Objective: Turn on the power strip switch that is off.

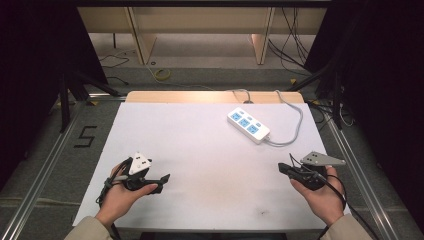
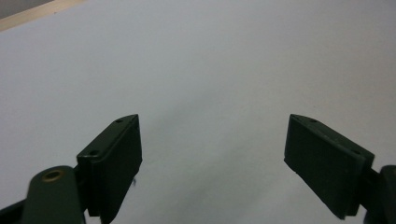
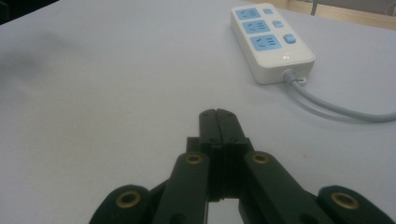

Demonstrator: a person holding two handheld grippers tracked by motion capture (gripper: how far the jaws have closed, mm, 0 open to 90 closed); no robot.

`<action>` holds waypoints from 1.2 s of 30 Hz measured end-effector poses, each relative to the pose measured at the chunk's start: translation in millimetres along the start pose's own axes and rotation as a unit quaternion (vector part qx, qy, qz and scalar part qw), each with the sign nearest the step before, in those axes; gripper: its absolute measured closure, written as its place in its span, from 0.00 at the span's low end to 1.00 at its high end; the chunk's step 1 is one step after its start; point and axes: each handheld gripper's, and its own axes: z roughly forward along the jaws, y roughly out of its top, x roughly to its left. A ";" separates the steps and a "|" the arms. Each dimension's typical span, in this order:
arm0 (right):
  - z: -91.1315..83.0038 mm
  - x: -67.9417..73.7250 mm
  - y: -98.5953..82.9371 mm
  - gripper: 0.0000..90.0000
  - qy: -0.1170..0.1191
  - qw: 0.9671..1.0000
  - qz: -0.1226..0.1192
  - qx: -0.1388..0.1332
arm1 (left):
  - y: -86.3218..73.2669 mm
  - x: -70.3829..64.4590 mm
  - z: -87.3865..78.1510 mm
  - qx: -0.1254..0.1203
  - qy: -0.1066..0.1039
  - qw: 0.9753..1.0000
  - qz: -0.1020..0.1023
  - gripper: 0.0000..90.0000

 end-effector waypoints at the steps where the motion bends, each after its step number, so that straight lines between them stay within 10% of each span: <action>1: 0.3 -0.3 0.6 1.00 0.000 1.000 0.000 0.001 | 0.1 0.0 0.0 0.000 0.000 1.000 0.000 0.21; 36: 20.1 -16.4 20.6 1.00 -0.023 1.000 0.008 0.020 | 0.2 -0.5 0.7 0.001 0.001 1.000 0.004 0.21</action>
